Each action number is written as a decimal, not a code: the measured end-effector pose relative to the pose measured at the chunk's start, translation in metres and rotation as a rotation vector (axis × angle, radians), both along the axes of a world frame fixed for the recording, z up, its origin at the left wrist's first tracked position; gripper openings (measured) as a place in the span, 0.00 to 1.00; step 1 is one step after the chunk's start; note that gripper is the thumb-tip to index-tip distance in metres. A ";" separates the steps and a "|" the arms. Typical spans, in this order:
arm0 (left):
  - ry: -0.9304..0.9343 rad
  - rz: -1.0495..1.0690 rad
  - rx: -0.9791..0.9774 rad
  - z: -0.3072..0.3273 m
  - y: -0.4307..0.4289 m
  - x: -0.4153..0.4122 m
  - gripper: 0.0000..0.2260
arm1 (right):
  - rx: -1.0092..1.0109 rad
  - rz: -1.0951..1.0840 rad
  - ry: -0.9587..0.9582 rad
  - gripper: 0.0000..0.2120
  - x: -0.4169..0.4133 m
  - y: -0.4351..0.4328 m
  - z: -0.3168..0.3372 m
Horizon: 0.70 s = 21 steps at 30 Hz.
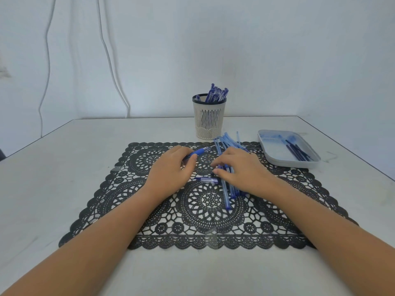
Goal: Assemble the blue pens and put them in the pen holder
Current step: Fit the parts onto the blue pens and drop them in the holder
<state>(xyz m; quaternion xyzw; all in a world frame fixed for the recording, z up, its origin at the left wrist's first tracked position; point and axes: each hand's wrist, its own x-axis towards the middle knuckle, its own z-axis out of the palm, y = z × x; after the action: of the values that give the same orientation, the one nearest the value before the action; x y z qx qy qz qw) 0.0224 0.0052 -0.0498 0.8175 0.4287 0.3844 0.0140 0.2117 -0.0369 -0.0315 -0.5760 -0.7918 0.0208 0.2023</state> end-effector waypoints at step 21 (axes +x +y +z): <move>0.038 -0.037 -0.012 0.003 -0.004 0.001 0.09 | -0.083 0.005 0.965 0.06 0.004 0.006 0.011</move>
<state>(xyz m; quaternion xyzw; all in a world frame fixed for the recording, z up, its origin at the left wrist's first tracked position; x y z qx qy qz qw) 0.0229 0.0017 -0.0471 0.8324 0.4158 0.3658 0.0177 0.2156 -0.0313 -0.0208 -0.5062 -0.6077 0.3177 0.5230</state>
